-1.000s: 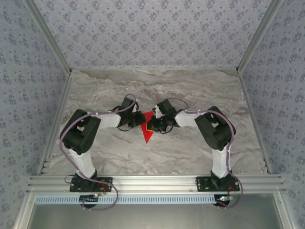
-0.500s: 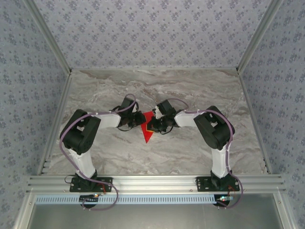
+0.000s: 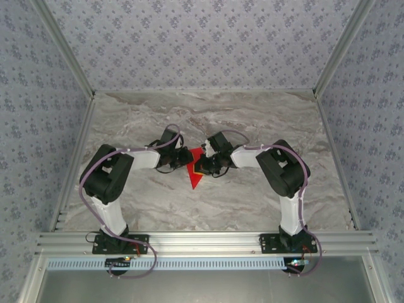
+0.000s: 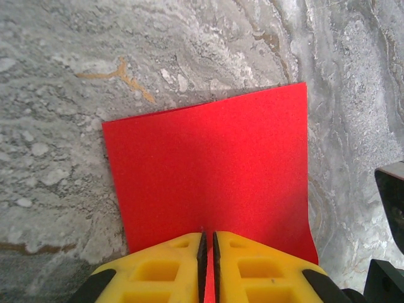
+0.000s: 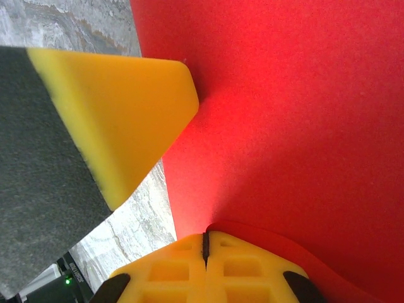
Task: Fold a paper plane with a square sheet of paper (pick it up from the middle)
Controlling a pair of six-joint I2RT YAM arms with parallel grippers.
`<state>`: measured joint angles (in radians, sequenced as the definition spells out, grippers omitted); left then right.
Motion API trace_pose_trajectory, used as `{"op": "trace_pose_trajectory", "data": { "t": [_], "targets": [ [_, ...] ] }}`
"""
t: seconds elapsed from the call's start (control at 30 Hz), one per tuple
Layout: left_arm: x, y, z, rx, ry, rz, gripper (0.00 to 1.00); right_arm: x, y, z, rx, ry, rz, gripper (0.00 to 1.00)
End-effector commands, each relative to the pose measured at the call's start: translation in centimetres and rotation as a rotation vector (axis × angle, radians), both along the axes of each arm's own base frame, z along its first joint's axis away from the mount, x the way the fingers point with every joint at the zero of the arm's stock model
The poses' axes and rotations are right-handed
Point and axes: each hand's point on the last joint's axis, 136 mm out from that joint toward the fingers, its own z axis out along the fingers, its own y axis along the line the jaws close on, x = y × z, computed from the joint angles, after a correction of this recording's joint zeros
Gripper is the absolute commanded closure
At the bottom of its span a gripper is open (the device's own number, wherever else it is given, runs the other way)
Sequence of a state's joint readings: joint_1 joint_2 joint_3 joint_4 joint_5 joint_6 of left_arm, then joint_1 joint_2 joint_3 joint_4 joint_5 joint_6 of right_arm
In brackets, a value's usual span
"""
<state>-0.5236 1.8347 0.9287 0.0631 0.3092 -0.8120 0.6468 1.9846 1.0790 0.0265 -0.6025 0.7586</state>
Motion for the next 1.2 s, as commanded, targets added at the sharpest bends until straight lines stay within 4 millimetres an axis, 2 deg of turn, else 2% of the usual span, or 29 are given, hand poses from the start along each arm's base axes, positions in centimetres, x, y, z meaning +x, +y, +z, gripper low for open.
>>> {"op": "trace_pose_trajectory", "data": {
  "t": [0.0, 0.27, 0.43, 0.63, 0.77, 0.83, 1.03, 1.17],
  "targets": [
    [-0.9, 0.3, -1.6, 0.035, 0.050, -0.018, 0.86, -0.2, 0.1, -1.3, -0.027, 0.009, 0.019, 1.00],
    [-0.8, 0.2, -1.0, 0.028, 0.043, -0.017, 0.86, -0.3, -0.3, -2.1, -0.053, 0.019, 0.015, 1.00],
    [0.0, 0.7, 1.4, 0.011, 0.005, 0.014, 0.81, -0.5, -0.6, -2.7, -0.077, 0.031, 0.014, 0.93],
    [0.9, 4.4, 4.2, 0.022, -0.036, 0.141, 0.73, -0.6, -0.7, -3.1, -0.087, 0.042, 0.015, 0.75],
    [0.7, 6.9, 4.8, 0.022, -0.041, 0.216, 0.70, -0.6, -0.8, -3.2, -0.092, 0.042, 0.013, 0.67],
    [0.3, 7.4, 4.9, 0.014, -0.039, 0.225, 0.69, -0.6, -0.8, -3.3, -0.093, 0.043, 0.013, 0.66],
    [-0.8, 6.4, 5.5, -0.058, -0.039, 0.177, 0.70, -0.8, -1.2, -3.5, -0.100, 0.045, 0.011, 0.64],
    [-1.7, 4.5, 5.8, -0.105, -0.031, 0.106, 0.77, -0.9, -1.6, -3.9, -0.113, 0.049, 0.005, 0.74]
  ]
}}
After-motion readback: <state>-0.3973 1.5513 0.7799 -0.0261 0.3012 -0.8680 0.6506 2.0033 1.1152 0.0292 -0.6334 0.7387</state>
